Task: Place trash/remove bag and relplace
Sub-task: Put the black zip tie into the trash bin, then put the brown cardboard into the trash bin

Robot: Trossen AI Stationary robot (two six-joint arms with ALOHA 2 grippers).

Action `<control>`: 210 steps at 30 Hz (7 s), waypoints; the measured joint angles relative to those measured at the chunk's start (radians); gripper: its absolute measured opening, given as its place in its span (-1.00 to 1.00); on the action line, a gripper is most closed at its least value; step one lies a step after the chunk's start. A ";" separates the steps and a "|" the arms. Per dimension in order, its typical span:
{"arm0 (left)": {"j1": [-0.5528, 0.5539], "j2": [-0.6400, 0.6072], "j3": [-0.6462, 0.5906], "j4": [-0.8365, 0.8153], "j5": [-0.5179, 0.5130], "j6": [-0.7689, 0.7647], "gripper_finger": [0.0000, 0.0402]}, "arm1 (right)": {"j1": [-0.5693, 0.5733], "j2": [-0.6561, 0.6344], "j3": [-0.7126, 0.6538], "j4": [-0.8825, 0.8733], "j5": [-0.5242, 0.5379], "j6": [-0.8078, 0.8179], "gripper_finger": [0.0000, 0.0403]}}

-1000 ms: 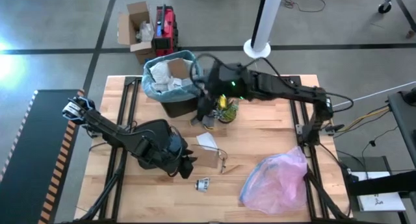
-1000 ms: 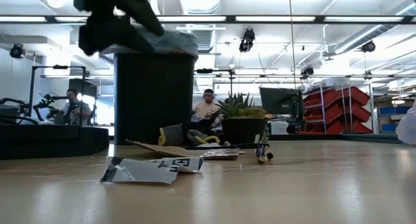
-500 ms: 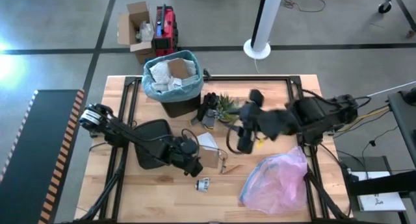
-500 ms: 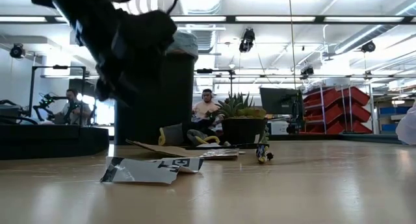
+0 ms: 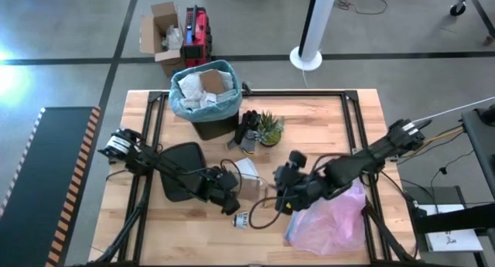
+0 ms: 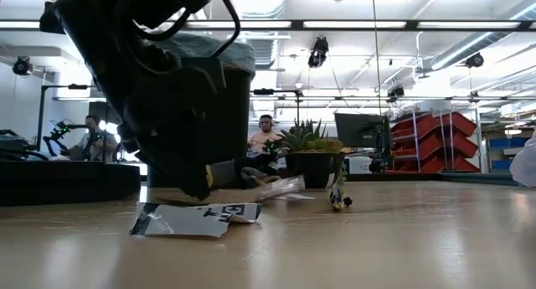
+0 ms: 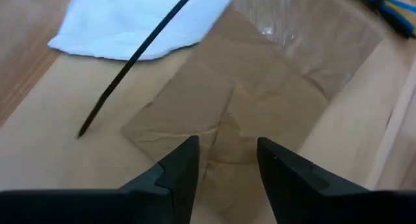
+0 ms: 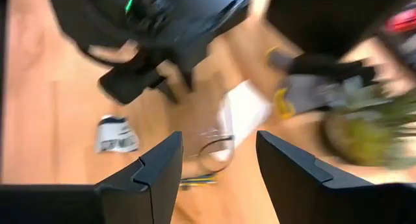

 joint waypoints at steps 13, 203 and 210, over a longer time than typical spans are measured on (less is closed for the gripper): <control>-0.011 -0.008 0.000 -0.048 0.022 0.052 -0.22 | -0.033 0.137 -0.438 0.640 -0.188 0.063 -0.19; -0.096 0.098 0.248 -0.365 -0.151 0.496 -0.07 | -0.039 0.382 -0.034 0.302 -0.214 -1.113 -0.96; -0.118 0.002 0.433 -0.708 -0.214 0.387 0.09 | -0.048 0.212 0.052 0.189 -0.150 -1.017 -0.99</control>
